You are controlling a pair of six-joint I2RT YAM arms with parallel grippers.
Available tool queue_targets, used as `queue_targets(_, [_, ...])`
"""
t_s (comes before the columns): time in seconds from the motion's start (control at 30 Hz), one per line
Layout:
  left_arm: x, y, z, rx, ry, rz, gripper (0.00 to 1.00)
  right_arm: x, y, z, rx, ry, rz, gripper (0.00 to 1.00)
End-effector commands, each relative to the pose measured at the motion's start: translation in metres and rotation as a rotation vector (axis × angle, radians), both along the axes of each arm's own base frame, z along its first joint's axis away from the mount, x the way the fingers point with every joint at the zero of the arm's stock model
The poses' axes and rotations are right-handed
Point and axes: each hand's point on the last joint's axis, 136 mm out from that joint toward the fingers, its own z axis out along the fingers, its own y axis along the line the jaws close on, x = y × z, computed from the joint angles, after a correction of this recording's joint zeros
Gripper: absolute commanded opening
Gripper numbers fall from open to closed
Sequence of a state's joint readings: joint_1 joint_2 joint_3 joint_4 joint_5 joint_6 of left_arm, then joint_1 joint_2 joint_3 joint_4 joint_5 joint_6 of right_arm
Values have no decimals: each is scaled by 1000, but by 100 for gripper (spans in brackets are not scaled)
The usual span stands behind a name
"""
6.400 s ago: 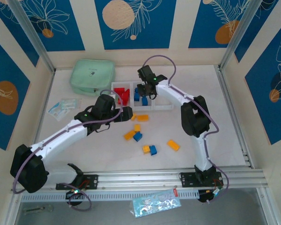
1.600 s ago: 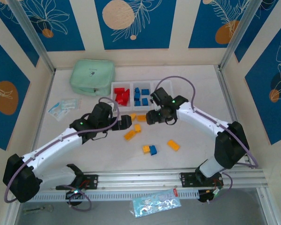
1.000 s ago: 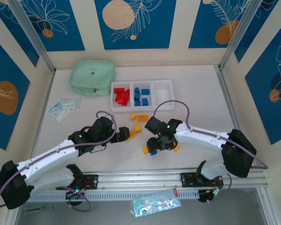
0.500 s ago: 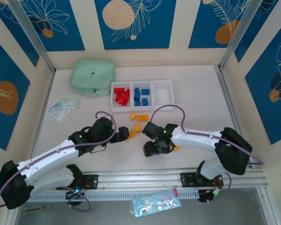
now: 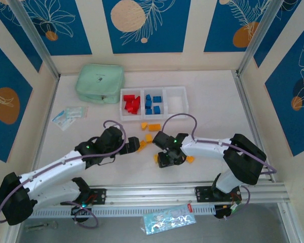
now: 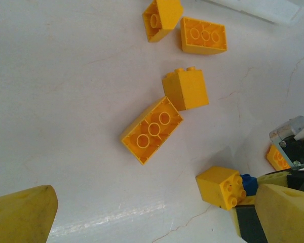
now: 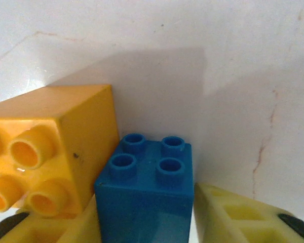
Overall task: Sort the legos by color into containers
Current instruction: Pick up the lego from the bottom-center of the table, then place the lego in the container.
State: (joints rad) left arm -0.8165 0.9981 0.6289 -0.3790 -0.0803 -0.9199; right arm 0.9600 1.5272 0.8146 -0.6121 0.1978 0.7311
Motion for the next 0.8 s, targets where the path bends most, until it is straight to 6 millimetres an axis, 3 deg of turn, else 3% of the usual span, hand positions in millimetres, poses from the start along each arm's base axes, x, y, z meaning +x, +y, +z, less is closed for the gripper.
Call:
queue_targets(0.0, [0, -1, 1, 7, 0, 5, 99, 0, -8, -2, -17, -6, -5, 40])
queue_targets(0.33, [7, -9, 13, 1, -26, -13, 99, 18, -18, 29, 64, -56, -46, 28])
queue_targets(0.53, [14, -8, 28, 20, -74, -28, 99, 60, -21, 76, 170, -149, -86, 28])
queue_targets(0.77, [32, 3, 44, 29, -107, -20, 99, 124, -3, 116, 209, -269, -61, 27])
